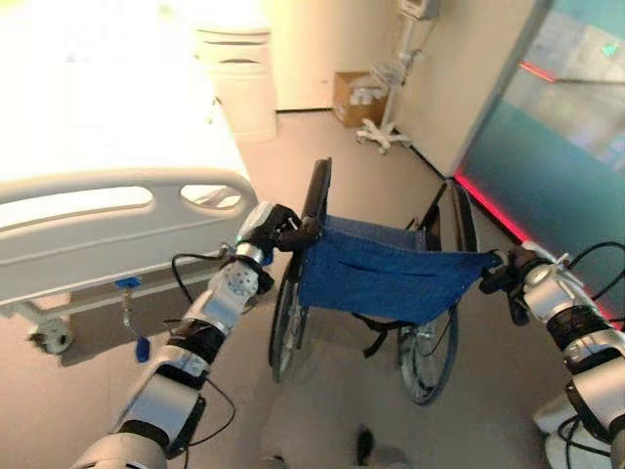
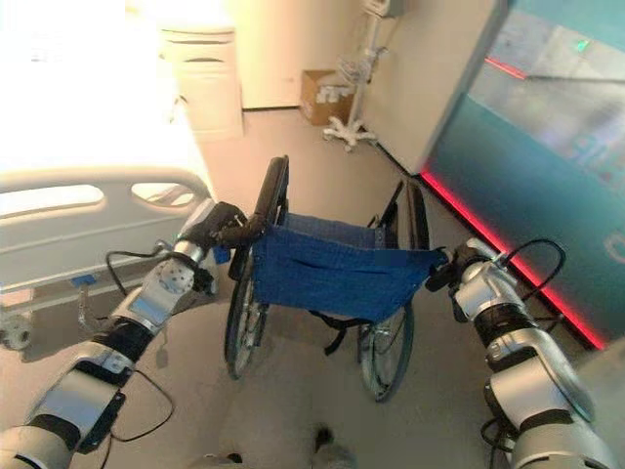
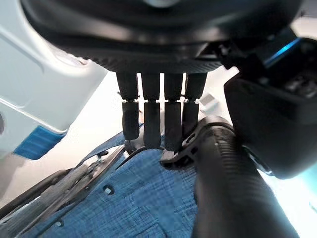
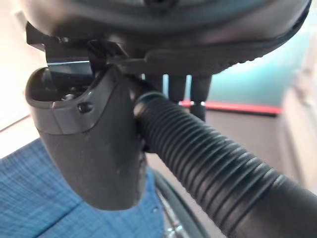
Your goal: Push the wheelchair next to the bed
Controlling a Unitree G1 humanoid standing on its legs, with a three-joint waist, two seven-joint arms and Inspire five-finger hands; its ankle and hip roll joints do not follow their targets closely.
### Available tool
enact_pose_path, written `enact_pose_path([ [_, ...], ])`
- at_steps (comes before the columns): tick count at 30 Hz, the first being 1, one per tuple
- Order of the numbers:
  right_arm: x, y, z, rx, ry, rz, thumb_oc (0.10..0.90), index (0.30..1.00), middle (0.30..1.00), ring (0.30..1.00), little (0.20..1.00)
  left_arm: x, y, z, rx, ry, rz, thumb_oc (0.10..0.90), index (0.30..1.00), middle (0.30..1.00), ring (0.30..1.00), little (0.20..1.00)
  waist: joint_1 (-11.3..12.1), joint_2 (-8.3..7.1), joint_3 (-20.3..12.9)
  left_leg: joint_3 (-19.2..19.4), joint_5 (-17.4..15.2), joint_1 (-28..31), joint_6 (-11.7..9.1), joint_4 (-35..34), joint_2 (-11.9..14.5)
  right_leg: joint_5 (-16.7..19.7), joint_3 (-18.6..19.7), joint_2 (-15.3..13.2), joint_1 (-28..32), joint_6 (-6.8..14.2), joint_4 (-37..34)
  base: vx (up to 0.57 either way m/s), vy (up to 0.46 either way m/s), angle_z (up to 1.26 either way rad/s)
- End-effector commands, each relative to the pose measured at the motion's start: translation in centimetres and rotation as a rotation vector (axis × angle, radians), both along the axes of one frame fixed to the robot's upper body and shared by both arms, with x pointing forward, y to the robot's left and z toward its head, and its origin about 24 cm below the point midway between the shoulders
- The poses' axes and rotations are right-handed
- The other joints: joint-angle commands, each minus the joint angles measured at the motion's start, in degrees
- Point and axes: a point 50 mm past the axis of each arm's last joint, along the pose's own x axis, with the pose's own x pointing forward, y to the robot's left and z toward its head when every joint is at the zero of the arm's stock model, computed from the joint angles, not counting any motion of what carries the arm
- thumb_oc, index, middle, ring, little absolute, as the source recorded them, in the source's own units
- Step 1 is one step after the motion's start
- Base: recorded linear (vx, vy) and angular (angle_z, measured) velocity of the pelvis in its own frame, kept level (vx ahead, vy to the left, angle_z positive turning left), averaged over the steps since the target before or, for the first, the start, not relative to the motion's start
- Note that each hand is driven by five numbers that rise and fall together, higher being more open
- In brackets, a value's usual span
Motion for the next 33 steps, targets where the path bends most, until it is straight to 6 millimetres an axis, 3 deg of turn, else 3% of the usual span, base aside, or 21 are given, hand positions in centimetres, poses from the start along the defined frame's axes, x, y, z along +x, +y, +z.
enact_pose_path([
  [1,2.8,7.3,0.7,0.116,0.057,0.368,0.4,0.3,0.3,0.3,0.3,-6.3,3.4,-10.0,0.179,0.451,0.053,0.4,0.3,0.3,0.3,0.3,5.11,-1.17,0.84,8.92,11.47,6.39,-1.55,5.58,6.37,3.56,-0.69,-0.74,-5.48,-2.38,1.47,0.24,-0.289,0.51],
  [3,2.7,6.8,0.6,0.135,0.045,0.322,0.4,0.3,0.3,0.3,0.3,-6.0,2.7,-9.8,0.172,0.429,0.029,0.4,0.3,0.3,0.3,0.3,4.66,-1.54,2.0,11.38,13.06,2.4,-0.92,9.6,7.3,2.29,-0.94,0.08,-3.13,-4.06,0.94,0.24,-0.277,0.5],
  [6,2.3,6.0,0.1,0.141,0.032,0.255,0.4,0.3,0.3,0.3,0.3,-5.4,1.5,-9.3,0.165,0.403,-0.01,0.4,0.3,0.3,0.3,0.3,4.35,-1.13,4.01,14.53,10.38,-1.95,0.43,10.23,5.79,0.03,-1.27,1.37,0.16,-5.32,0.89,0.23,-0.138,0.66],
  [7,2.1,6.0,-0.3,0.156,0.031,0.23,0.4,0.3,0.3,0.3,0.3,-5.2,1.2,-9.0,0.168,0.387,-0.023,0.4,0.3,0.3,0.3,0.3,4.7,-0.38,4.73,14.65,8.1,-2.17,1.15,5.54,2.9,-1.07,-0.57,2.75,1.33,-5.28,1.02,0.32,-0.007,0.44],
  [8,2.0,6.3,-0.6,0.15,0.028,0.213,0.4,0.3,0.3,0.3,0.3,-4.9,1.0,-8.6,0.169,0.365,-0.031,0.4,0.3,0.3,0.3,0.3,5.47,0.84,5.66,15.8,8.73,-5.01,1.07,-0.21,-0.17,-2.2,0.14,5.14,3.23,-5.48,0.73,0.31,-0.002,0.42],
  [9,2.0,6.3,-0.7,0.151,0.028,0.208,0.4,0.3,0.3,0.3,0.3,-4.9,0.9,-8.5,0.168,0.36,-0.032,0.4,0.3,0.3,0.3,0.3,5.7,1.05,6.01,16.14,9.02,-5.25,1.0,-1.15,-0.5,-2.47,0.26,5.49,3.79,-5.5,0.66,0.28,0.018,0.35],
  [13,1.8,6.9,-1.5,0.157,0.031,0.201,0.4,0.3,0.3,0.3,0.3,-4.6,1.1,-8.1,0.191,0.342,-0.026,0.4,0.3,0.3,0.3,0.3,8.72,3.65,6.94,14.87,17.39,-10.94,-0.84,-13.83,-3.19,-5.66,3.3,10.31,9.01,-6.27,-0.17,0.39,0.048,0.04],
  [15,1.9,6.9,-1.5,0.162,0.047,0.21,0.4,0.3,0.3,0.3,0.3,-4.5,1.7,-7.9,0.197,0.346,-0.008,0.4,0.3,0.3,0.3,0.3,9.57,4.06,6.93,15.62,18.21,-11.3,-0.88,-15.89,-3.17,-7.88,4.48,11.1,10.66,-6.37,0.74,0.44,0.122,-0.51],
  [18,1.5,6.7,-2.4,0.181,0.069,0.21,0.4,0.3,0.3,0.3,0.3,-4.5,2.6,-7.8,0.209,0.376,0.011,0.4,0.3,0.3,0.3,0.3,9.63,3.39,5.51,17.19,14.25,-11.38,1.24,-10.42,-3.05,-9.52,3.95,9.07,11.25,-5.32,4.1,0.47,0.198,-0.78],
  [22,0.7,7.0,-3.8,0.225,0.089,0.202,0.4,0.3,0.3,0.3,0.3,-4.1,3.6,-7.5,0.252,0.386,0.021,0.4,0.3,0.3,0.3,0.3,9.87,0.99,4.79,16.79,9.62,-10.52,3.37,-6.14,-3.77,-7.33,1.57,4.73,10.98,-2.53,4.82,0.35,0.128,-0.21],
  [28,1.9,7.5,-2.0,0.214,-0.021,0.27,0.4,0.3,0.3,0.3,0.3,-2.7,3.9,-5.8,0.262,0.34,0.064,0.4,0.3,0.3,0.3,0.3,10.11,0.08,5.84,16.2,8.49,-10.5,4.5,-6.14,-4.58,-2.66,0.63,1.27,8.76,-0.24,3.41,0.17,0.113,-0.13],
  [33,2.4,8.3,-1.7,0.182,-0.068,0.319,0.4,0.3,0.3,0.3,0.3,-2.8,3.6,-6.2,0.23,0.32,0.095,0.4,0.3,0.3,0.3,0.3,10.91,-0.11,4.97,16.35,7.3,-10.21,5.31,-5.5,-5.09,0.33,0.74,-1.28,9.59,0.72,3.69,0.19,0.129,-0.18],
])
